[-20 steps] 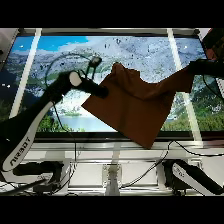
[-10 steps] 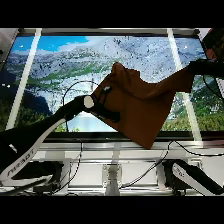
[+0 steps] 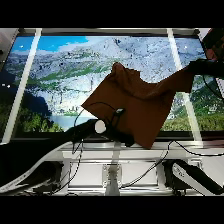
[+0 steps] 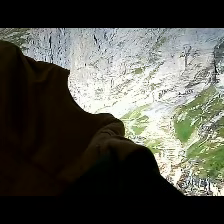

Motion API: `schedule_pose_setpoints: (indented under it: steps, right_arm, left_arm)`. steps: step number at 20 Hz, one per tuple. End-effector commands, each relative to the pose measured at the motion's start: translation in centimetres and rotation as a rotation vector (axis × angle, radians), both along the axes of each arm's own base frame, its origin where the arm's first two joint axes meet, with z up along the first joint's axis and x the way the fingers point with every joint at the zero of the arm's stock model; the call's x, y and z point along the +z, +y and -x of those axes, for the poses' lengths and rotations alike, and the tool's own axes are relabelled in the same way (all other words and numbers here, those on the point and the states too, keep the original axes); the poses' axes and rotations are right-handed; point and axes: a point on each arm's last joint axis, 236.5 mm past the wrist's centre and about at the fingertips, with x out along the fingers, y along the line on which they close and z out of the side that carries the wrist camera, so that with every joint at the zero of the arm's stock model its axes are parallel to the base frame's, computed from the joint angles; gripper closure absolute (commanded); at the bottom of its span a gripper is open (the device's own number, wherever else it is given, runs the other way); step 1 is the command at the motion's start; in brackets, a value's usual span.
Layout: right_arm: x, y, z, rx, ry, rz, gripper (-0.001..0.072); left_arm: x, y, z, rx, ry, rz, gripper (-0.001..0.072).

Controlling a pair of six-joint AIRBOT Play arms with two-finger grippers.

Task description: Fold the clothes and pants, and hang the long-sleeved shirts on hangers.

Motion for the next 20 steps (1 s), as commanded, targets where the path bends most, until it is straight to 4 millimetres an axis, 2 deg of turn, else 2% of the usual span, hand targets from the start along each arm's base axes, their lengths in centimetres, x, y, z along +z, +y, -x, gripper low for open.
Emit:
schedule_pose_setpoints:
  steps: [1, 5, 10, 14, 19, 20]
  right_arm:
    - [0.0, 0.1, 0.0, -0.004, 0.000, -0.010, 0.0704]
    - [0.0, 0.1, 0.0, -0.004, -0.001, -0.009, 0.0704]
    - [0.1, 0.2, 0.0, -0.003, -0.003, -0.017, 0.0704]
    - [0.1, 0.3, 0.0, -0.001, -0.004, -0.023, 0.0704]
    - [0.1, 0.3, 0.0, -0.001, -0.004, -0.022, 0.0704]
    - [0.1, 0.3, 0.0, -0.001, -0.004, -0.023, 0.0704]
  left_arm:
    - [-0.7, -2.9, 0.5, 0.111, 0.020, 0.053, 0.0043]
    - [-2.6, -2.9, 1.3, 0.123, 0.070, 0.023, 0.0043]
    - [-3.3, -3.5, 0.1, 0.155, 0.050, 0.021, 0.0043]
    - [-4.4, -5.0, -0.8, 0.159, 0.049, 0.015, 0.0044]
    - [-3.7, -7.5, -3.0, 0.183, 0.008, 0.056, 0.0312]
    - [-3.6, -7.7, -3.6, 0.197, -0.006, 0.063, 0.0435]
